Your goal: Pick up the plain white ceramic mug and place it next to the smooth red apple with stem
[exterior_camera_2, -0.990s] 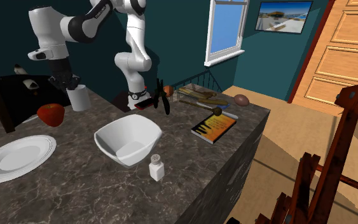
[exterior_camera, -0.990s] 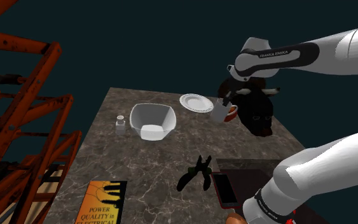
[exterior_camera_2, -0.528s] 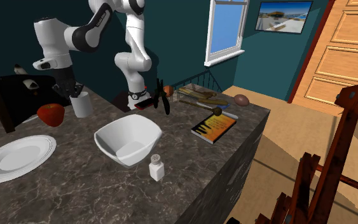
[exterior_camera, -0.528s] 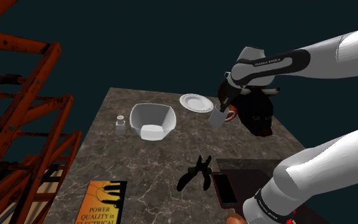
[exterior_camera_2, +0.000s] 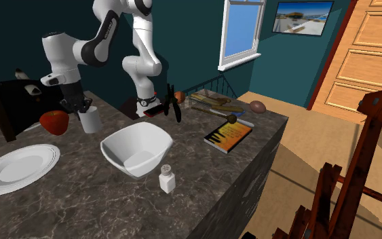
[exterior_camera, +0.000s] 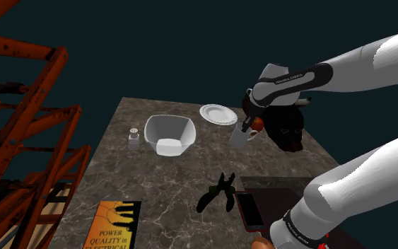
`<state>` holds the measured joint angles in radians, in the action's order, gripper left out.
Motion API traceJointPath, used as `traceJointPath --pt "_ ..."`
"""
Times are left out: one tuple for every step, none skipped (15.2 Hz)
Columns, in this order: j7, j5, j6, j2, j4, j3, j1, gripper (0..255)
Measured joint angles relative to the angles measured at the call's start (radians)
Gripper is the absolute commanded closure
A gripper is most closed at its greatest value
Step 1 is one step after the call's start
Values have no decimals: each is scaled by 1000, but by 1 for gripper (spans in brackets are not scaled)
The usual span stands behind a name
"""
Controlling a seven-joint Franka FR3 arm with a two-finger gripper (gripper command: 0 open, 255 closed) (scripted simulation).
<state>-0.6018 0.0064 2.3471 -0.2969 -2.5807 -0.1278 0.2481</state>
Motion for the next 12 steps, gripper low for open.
traceJointPath --pt "-2 2 12 10 -2 -1 -1 255" --pt "-3 2 19 15 -4 -2 -1 255" --pt "-3 2 22 16 -5 -2 -1 255" --pt "-3 3 23 17 -5 -2 -1 255" --pt "-3 3 24 18 -6 -2 -1 255" --pt "-3 3 24 18 -6 -2 -1 255" --pt "-3 3 25 18 -6 -2 -1 255" --pt "-3 3 25 18 -6 -2 -1 0" --pt "-3 3 25 19 -6 -2 -1 0" --pt "-3 3 25 19 -6 -2 -1 0" --pt "-3 3 25 19 -6 -2 -1 0" --pt "-3 3 25 19 -6 -2 -1 0"
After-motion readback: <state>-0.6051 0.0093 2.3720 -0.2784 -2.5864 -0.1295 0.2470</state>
